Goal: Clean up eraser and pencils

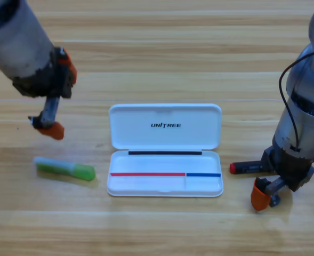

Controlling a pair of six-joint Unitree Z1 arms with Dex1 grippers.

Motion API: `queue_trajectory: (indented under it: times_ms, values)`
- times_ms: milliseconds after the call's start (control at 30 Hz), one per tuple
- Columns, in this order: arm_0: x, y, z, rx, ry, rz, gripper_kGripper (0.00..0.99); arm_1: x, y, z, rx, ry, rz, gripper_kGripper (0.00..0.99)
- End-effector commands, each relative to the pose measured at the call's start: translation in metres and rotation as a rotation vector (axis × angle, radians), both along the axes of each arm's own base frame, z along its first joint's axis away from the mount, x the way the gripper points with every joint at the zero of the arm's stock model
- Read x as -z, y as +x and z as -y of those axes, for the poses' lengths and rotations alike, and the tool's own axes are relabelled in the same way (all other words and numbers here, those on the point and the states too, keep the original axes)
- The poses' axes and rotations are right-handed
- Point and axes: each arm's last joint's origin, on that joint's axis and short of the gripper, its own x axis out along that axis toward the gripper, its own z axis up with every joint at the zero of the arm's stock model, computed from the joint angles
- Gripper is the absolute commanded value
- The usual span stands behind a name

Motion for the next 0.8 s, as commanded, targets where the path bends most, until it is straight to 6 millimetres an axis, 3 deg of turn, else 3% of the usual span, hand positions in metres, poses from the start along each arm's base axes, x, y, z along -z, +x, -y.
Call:
queue_trajectory:
  times_ms: [33, 100, 233, 333, 533, 600, 733, 800]
  values:
    - [0.045, 0.037, -0.004, -0.047, 0.062, -0.157, 0.971, 0.031, 0.014, -0.002, 0.027, -0.034, -0.046, 0.808]
    - [0.050, 0.043, -0.006, -0.044, 0.061, -0.186, 0.968, 0.034, 0.014, -0.003, 0.027, -0.041, -0.049, 0.749]
    - [0.060, 0.051, -0.010, -0.029, 0.067, -0.238, 0.968, 0.037, 0.015, -0.004, 0.024, -0.037, -0.054, 0.258]
    - [0.069, 0.058, -0.014, -0.018, 0.074, -0.270, 0.968, 0.038, 0.015, -0.003, 0.018, -0.039, -0.043, 0.002]
    - [0.082, 0.065, -0.025, 0.003, 0.069, -0.298, 0.966, 0.030, 0.014, -0.001, -0.058, -0.042, -0.022, 0.000]
    - [0.088, 0.063, -0.028, 0.015, 0.068, -0.306, 0.965, 0.006, 0.011, 0.002, -0.144, -0.021, 0.006, 0.000]
    - [0.101, 0.057, -0.032, 0.033, 0.070, -0.329, 0.963, -0.068, -0.010, 0.018, -0.316, 0.033, 0.082, 0.000]
    - [0.107, 0.054, -0.033, 0.040, 0.070, -0.341, 0.962, -0.088, -0.021, 0.019, -0.438, 0.070, 0.101, 0.000]
